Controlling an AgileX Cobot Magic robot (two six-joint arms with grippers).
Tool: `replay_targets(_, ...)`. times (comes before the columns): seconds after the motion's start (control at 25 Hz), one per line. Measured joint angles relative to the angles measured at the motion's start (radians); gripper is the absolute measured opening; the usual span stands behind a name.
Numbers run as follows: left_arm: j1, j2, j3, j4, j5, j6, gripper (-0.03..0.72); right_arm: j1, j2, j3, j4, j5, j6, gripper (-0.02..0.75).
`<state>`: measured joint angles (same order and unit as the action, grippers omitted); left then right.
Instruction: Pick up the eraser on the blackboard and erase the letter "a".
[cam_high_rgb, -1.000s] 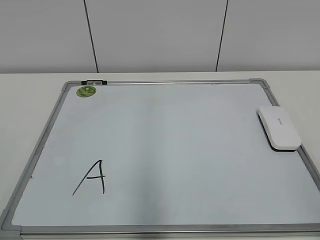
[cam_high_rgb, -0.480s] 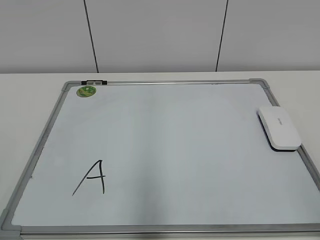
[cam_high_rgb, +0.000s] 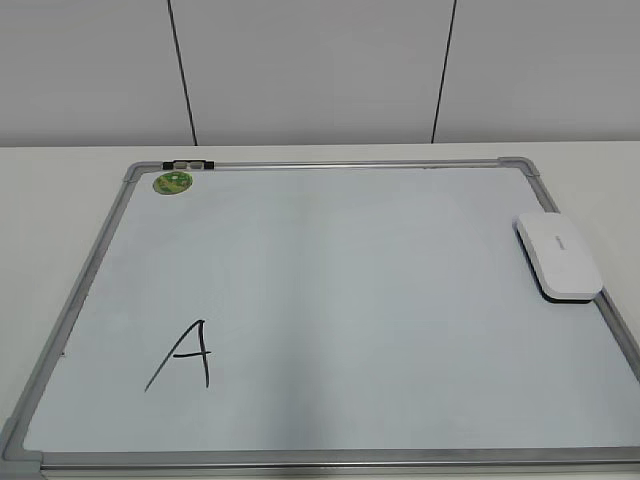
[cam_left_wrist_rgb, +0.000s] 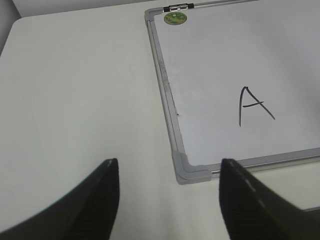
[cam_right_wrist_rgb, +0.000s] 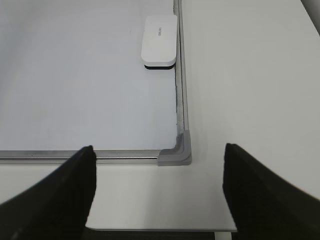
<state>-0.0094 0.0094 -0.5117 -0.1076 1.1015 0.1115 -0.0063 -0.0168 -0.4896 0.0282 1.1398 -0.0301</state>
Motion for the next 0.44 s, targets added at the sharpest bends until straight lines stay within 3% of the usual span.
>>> replay_targets(0.44, 0.0, 0.0, 0.0, 0.0, 0.0, 0.0, 0.46, 0.0, 0.0, 0.0, 0.0, 0.0, 0.0, 0.586)
